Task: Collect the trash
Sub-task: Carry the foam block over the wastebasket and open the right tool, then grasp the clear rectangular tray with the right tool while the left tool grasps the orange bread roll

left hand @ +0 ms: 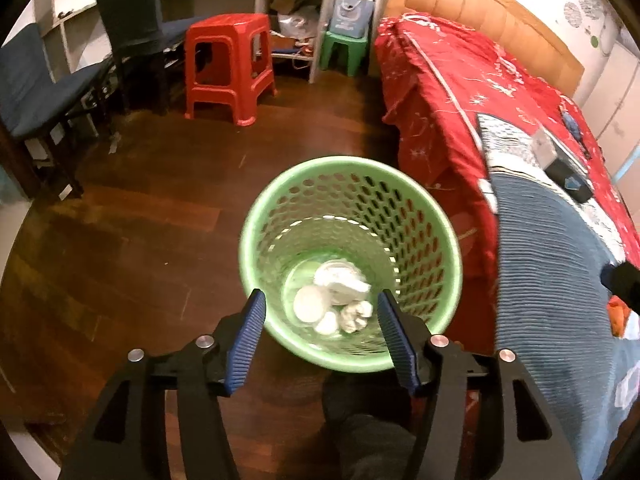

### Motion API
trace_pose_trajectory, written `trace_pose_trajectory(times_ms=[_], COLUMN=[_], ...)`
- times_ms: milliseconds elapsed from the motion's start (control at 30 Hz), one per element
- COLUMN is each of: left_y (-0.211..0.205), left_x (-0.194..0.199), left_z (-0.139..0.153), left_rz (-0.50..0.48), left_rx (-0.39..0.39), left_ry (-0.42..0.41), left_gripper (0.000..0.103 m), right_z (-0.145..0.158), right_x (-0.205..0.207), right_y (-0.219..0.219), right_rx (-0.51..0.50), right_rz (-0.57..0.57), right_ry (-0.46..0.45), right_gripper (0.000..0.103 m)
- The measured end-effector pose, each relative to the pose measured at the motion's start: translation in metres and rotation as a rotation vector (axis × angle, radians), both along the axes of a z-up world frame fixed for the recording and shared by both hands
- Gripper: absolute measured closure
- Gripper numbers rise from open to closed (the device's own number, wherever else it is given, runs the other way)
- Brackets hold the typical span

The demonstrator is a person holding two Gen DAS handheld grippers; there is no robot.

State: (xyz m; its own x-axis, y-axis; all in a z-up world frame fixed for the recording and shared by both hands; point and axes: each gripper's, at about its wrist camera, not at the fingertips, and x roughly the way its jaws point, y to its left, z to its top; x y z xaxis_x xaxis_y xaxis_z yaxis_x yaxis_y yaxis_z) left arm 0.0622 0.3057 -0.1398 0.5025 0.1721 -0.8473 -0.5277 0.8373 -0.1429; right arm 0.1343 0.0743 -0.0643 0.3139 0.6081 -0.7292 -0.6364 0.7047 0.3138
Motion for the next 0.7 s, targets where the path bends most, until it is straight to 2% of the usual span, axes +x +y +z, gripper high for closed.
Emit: trace_pose_trajectory(times_ms=[333,567,700], left_y=[-0.079,-0.136,-0.160], left_x=[0.027,0.044,0.050], left_z=[0.028,0.040,0.044], left_rz=[-0.152,-0.260,-0.305], left_rx=[0.020,0.025,0.024], left_ry=[-0.046,-0.068,-0.072], left_gripper=[0.035,0.028,0.028], right_z=[0.009,0.005,-0.001], right_x=[-0.025,-0.043,-0.048], right_y=[-0.139,-0.243,-0.293], right_rx=[-0.082,-0.115,-0.094], right_rz=[-0.202,-0.399,-0.521], right_ry=[-0.110,-0.114,-0.057], right_gripper=[0.017,0.015,0.015])
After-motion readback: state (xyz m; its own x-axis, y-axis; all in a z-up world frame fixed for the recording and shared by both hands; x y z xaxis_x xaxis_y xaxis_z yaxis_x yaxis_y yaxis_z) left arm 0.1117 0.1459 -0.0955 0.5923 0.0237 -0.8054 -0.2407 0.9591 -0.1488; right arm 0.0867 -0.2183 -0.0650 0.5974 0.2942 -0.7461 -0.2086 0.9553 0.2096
